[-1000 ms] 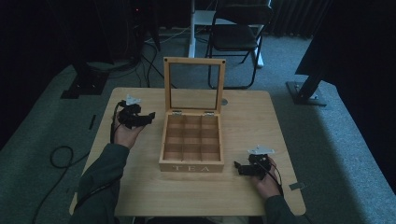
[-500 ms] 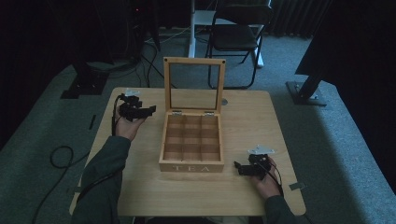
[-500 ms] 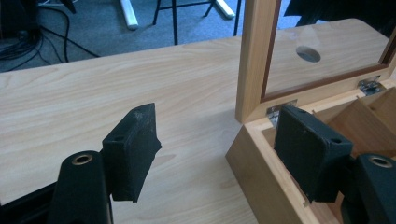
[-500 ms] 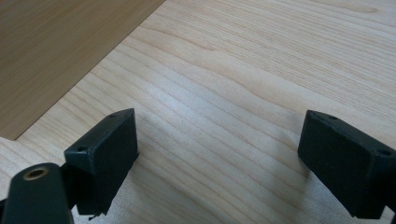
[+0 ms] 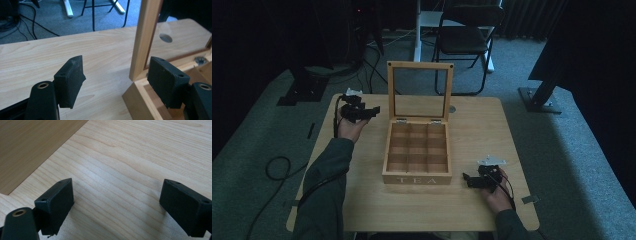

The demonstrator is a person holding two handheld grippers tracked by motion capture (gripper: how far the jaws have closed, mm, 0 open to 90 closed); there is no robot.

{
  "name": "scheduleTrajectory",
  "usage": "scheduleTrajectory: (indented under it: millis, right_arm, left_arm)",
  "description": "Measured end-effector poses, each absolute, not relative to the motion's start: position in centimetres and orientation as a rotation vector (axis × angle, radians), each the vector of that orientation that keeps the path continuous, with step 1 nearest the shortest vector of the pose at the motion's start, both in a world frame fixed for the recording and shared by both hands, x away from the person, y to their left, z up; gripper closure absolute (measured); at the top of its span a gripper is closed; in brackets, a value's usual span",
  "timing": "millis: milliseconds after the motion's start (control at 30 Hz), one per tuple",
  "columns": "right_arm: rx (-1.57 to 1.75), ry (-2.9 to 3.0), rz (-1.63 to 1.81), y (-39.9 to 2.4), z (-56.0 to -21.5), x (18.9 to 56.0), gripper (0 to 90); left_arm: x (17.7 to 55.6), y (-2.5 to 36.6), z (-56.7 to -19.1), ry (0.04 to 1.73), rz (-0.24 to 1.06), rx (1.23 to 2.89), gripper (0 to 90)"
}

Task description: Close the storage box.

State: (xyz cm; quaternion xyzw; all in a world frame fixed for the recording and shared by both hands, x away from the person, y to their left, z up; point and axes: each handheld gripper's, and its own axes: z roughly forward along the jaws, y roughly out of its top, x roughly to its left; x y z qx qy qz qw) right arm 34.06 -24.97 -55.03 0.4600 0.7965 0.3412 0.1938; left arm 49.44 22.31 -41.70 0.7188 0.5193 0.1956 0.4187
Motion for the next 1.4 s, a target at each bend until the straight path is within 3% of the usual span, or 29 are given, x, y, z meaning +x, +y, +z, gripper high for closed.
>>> scheduleTrajectory:
  millis: [567,1400]
  right_arm:
    - [1.289,2.234,0.957,-25.0,-55.0,34.1,11.6]
    - [1.292,2.231,0.955,-25.0,-55.0,34.0,11.6]
  left_arm:
    - [51.6,21.5,-41.7,1.292,0.440,1.813,29.2]
    - [54.1,15.7,-40.9,1.211,0.393,1.819,34.2]
